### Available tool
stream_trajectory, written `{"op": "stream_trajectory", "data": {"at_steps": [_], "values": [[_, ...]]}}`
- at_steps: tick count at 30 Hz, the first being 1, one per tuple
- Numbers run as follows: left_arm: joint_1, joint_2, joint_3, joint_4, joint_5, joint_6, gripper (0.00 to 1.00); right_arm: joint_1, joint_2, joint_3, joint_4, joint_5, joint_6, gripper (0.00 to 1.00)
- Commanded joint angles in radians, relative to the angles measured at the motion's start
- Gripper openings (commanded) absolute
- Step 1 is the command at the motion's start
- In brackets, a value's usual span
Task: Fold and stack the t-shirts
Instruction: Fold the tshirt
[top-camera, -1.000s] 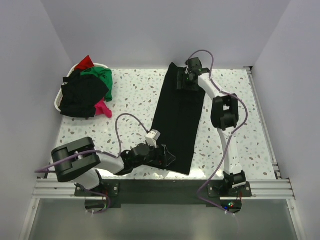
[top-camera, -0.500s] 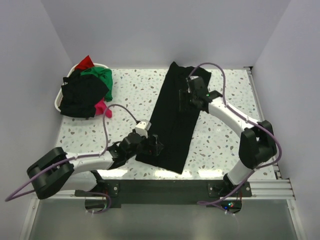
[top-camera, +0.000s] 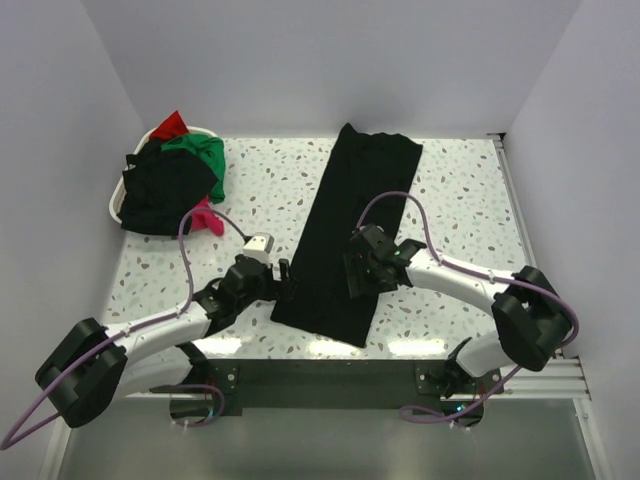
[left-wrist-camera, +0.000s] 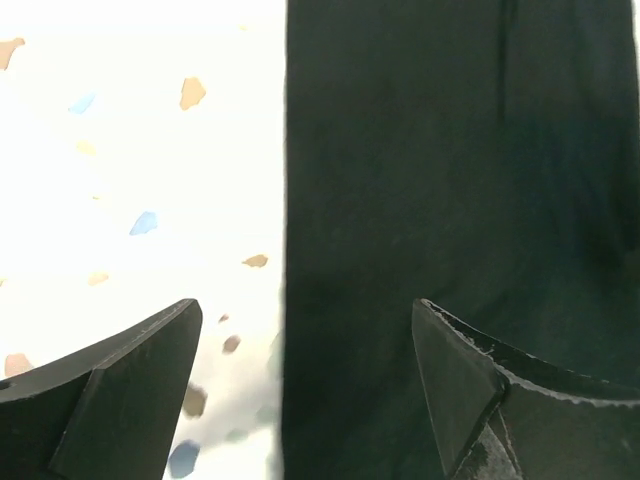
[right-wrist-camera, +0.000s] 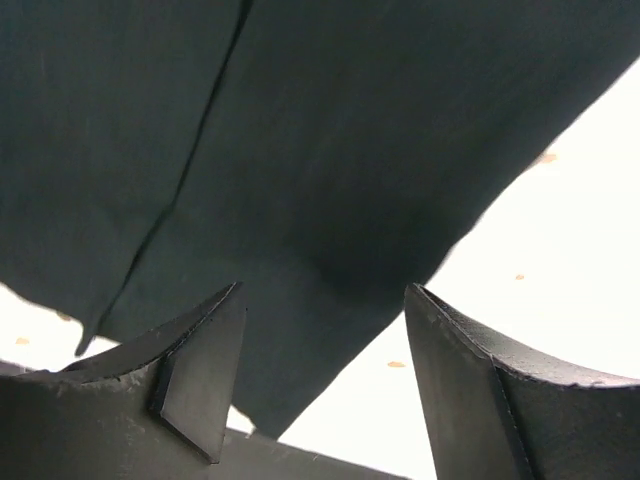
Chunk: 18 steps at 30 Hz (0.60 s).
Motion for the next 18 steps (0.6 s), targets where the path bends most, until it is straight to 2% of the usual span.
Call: {"op": "stream_trajectory", "data": {"at_steps": [1, 9, 18], "values": [[0.012, -0.034, -0.006, -0.07, -0.027, 0.03, 0.9, 0.061, -0.053, -0.042, -0.018, -0.039, 0.11, 0.68], [0.02, -0.071, 0.002, -0.121, -0.026, 0.05, 0.9, 0.13, -0.125, -0.128, -0.088, -0.082, 0.166, 0.62], [0.022, -0.054, 0.017, -0.15, 0.022, 0.047, 0.91, 0.211, -0.14, -0.241, -0.007, -0.191, 0.249, 0.54]]}}
